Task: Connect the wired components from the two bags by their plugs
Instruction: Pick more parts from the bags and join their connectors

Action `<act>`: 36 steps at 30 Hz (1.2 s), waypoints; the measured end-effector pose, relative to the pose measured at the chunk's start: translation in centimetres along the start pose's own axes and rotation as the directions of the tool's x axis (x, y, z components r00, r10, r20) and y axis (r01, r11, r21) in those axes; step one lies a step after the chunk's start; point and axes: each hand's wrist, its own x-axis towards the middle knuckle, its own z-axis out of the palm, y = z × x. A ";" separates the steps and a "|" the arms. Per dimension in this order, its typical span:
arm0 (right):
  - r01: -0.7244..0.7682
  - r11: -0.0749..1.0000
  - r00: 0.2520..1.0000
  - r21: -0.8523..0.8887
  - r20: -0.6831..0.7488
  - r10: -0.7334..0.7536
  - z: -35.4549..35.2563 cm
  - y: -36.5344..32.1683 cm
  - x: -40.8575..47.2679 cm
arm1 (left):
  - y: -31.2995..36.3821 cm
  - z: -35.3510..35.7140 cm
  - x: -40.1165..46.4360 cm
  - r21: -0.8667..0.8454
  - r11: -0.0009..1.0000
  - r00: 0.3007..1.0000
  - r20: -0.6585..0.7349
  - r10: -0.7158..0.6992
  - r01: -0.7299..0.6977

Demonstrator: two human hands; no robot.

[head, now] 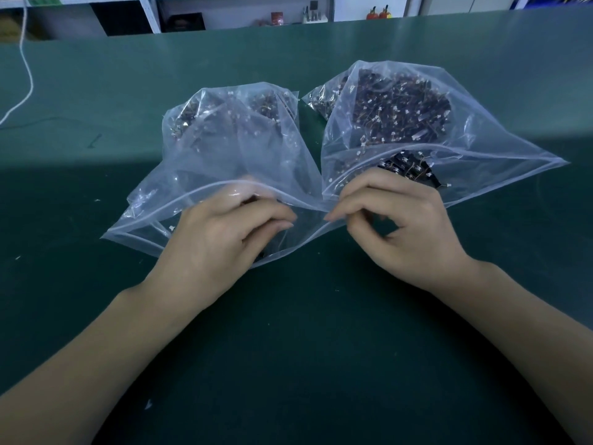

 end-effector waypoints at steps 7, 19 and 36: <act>-0.005 0.999 0.994 0.037 0.109 0.001 -0.1 -0.4 -0.2 | 2.0 0.3 -0.1 -0.063 0.989 0.989 -0.082 0.125 -0.130; 0.046 0.998 0.994 0.038 0.100 -0.049 0.1 -0.7 -0.1 | 2.6 0.4 -0.1 -0.218 0.972 0.992 -0.112 0.061 -0.084; 0.102 0.992 0.993 -0.070 0.063 -0.098 0.0 -0.2 -0.5 | 2.3 0.9 -0.3 -0.322 0.943 0.995 -0.030 -0.094 0.079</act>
